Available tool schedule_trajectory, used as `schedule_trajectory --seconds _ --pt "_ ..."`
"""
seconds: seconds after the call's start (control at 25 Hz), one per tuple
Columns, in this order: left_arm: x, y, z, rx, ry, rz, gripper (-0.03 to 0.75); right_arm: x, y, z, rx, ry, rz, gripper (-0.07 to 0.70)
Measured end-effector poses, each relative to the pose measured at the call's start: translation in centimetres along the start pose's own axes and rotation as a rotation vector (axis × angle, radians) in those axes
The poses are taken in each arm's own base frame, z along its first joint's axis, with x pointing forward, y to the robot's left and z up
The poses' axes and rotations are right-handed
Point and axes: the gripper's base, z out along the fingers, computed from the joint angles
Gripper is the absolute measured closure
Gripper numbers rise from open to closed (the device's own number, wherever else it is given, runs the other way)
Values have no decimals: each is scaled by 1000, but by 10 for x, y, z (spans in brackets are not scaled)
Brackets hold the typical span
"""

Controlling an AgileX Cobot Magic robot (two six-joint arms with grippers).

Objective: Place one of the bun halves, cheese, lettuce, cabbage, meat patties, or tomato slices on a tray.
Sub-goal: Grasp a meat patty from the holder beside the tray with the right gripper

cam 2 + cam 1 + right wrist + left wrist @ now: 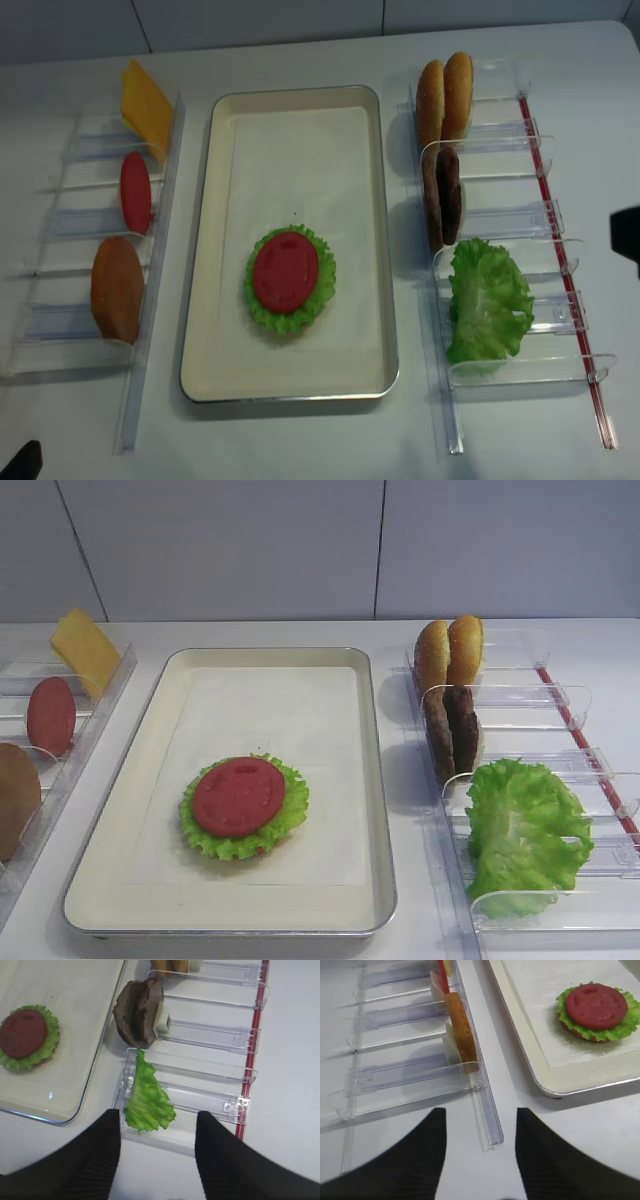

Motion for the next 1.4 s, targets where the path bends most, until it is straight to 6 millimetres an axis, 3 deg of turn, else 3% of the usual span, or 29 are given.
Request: schedule_trajectory --seconds 0.24,0.68,0.88,1.16,1.4 --pt "0 0 0 0 0 0 413 -34 12 36 -22 168 14 255" --pt "0 0 0 0 0 0 413 -81 64 122 102 378 25 242" --pt "0 0 0 0 0 0 413 -99 72 157 126 409 31 167" --pt "0 0 0 0 0 0 413 -110 72 203 168 441 38 155" --pt "0 0 0 0 0 0 413 -111 71 220 177 428 31 155"
